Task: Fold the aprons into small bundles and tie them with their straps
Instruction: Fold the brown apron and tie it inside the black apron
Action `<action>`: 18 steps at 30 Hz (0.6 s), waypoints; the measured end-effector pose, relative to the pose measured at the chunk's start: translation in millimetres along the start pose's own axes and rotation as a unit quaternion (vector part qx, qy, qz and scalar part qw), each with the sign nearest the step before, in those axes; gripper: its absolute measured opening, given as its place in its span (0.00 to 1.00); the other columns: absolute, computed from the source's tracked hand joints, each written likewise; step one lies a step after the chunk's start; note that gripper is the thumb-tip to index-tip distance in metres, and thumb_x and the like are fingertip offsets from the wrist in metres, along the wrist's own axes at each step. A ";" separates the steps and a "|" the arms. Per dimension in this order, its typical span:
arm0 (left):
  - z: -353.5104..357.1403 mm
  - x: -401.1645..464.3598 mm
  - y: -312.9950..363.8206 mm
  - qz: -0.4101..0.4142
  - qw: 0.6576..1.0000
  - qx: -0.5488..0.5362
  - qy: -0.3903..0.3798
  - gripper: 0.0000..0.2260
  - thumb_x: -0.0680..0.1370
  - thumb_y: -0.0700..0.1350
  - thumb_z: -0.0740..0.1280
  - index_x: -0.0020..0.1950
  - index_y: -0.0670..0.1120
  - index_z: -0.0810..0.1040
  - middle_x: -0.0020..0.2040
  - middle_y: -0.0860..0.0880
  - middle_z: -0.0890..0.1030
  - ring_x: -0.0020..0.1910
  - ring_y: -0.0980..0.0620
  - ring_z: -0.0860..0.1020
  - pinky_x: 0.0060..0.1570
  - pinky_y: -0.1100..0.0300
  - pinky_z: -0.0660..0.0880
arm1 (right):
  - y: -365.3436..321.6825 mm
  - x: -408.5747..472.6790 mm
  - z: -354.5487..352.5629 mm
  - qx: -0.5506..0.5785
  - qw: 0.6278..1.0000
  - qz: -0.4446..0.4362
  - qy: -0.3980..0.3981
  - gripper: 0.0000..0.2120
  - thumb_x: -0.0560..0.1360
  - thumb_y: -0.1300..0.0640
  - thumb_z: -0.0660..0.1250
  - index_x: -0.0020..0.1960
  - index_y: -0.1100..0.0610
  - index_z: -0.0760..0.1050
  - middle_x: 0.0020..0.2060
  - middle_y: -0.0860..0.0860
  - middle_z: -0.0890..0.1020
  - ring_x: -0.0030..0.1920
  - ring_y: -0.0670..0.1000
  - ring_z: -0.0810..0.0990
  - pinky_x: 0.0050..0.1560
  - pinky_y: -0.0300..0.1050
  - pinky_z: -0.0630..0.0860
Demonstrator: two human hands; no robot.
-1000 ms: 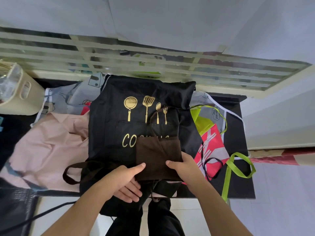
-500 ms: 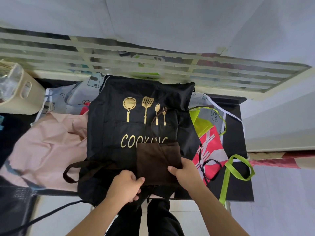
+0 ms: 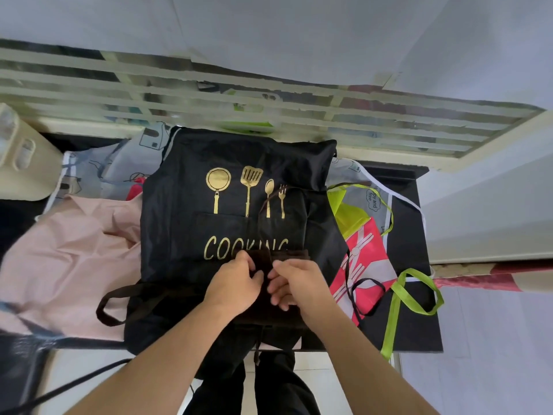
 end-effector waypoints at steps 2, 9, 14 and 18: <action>-1.5 3.2 6.3 -0.032 0.998 -0.057 0.014 0.09 0.83 0.53 0.65 0.47 0.51 0.78 0.35 0.50 0.83 0.31 0.52 0.82 0.33 0.54 0.80 | -1.6 15.7 9.9 0.044 0.995 0.087 -0.038 0.24 0.86 0.47 0.60 0.43 0.64 0.81 0.33 0.61 0.84 0.28 0.57 0.81 0.26 0.44 0.74; 4.2 24.0 21.9 -0.235 0.908 -0.334 -0.093 0.26 0.82 0.63 0.66 0.40 0.41 0.82 0.26 0.48 0.78 0.23 0.51 0.76 0.24 0.60 0.72 | -0.6 44.2 5.9 -0.032 0.988 0.148 0.004 0.33 0.83 0.37 0.59 0.34 0.62 0.80 0.26 0.57 0.81 0.23 0.55 0.78 0.28 0.41 0.73; 6.1 35.8 21.2 -0.236 0.918 -0.307 -0.086 0.28 0.81 0.64 0.65 0.40 0.39 0.83 0.25 0.47 0.80 0.22 0.50 0.78 0.23 0.61 0.72 | -0.4 56.6 9.8 -0.035 0.985 0.158 0.061 0.29 0.82 0.41 0.64 0.32 0.61 0.78 0.22 0.55 0.77 0.20 0.53 0.73 0.27 0.41 0.70; 3.5 20.4 20.6 -0.193 0.921 -0.327 -0.085 0.26 0.84 0.60 0.63 0.40 0.40 0.83 0.27 0.46 0.79 0.23 0.50 0.77 0.24 0.60 0.71 | -5.0 41.7 3.6 -0.024 0.989 0.146 0.005 0.29 0.84 0.41 0.61 0.37 0.62 0.81 0.27 0.56 0.81 0.24 0.54 0.78 0.30 0.42 0.73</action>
Point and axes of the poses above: each hand's wrist, its own x-axis towards the middle knuckle, its own z-axis out of the palm, y = z × x, the point moved 1 cm from there along x, towards the middle knuckle
